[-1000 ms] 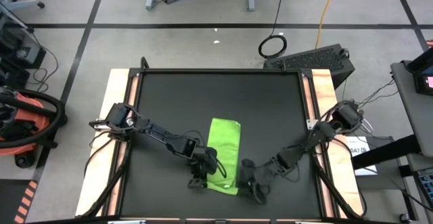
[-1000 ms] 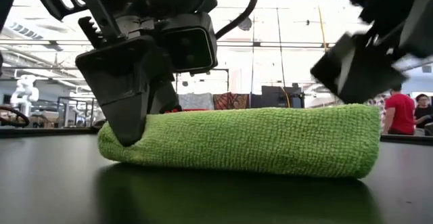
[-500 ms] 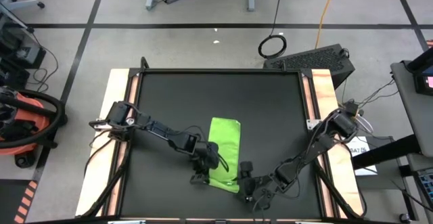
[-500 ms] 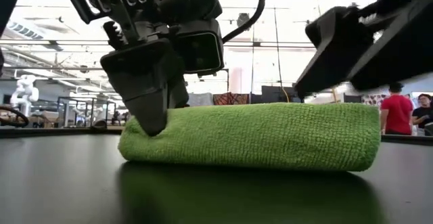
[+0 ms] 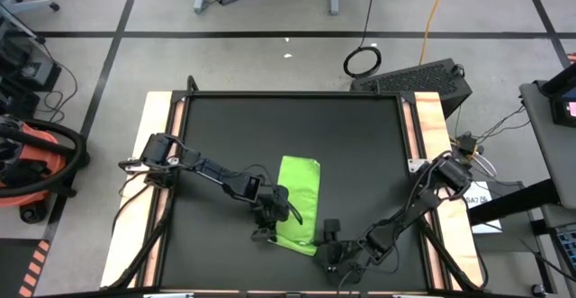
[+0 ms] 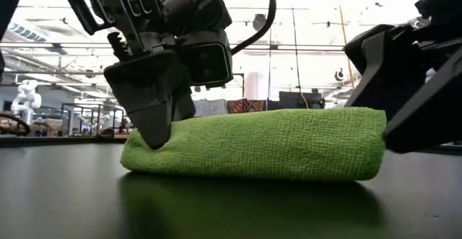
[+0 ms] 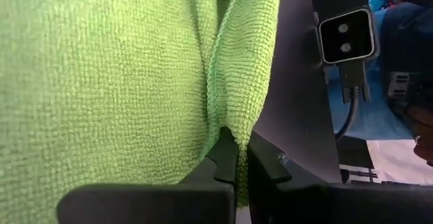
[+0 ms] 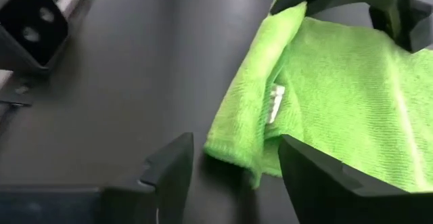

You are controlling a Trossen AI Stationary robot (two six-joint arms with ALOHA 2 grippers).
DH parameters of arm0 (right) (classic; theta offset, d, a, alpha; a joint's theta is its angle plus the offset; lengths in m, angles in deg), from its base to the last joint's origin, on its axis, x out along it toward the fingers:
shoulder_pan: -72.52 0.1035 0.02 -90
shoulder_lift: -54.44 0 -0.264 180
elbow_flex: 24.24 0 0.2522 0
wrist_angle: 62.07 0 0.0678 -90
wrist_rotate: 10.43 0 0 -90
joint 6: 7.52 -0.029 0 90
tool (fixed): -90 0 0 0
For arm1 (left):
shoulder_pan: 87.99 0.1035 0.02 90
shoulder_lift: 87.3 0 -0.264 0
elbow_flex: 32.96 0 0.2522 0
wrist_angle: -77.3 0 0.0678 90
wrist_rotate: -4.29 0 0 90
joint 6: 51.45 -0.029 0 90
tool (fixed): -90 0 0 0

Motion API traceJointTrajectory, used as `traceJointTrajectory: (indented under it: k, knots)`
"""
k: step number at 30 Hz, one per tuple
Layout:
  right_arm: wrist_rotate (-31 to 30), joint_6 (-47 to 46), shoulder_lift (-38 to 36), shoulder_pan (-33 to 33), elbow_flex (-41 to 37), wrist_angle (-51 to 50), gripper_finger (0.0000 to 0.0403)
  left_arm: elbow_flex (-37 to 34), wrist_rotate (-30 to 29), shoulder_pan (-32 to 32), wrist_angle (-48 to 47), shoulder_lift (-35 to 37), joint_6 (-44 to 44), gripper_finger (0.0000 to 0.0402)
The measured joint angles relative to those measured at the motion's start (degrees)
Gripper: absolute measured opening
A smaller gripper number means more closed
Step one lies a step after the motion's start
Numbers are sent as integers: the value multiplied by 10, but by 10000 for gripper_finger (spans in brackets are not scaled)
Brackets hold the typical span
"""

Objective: Roll towel
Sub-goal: Roll the green microfiber towel

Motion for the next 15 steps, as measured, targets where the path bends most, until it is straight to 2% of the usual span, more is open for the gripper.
traceJointTrajectory:
  k: [4,10,15]
  knots:
    - [-23,17,9,0,0,9,201,0,9,4,2,0,-1,11]
    - [-23,27,27,-10,0,28,195,0,16,8,3,-1,-5,11]
    - [-18,40,30,-17,0,55,147,0,16,10,5,-1,-8,11]
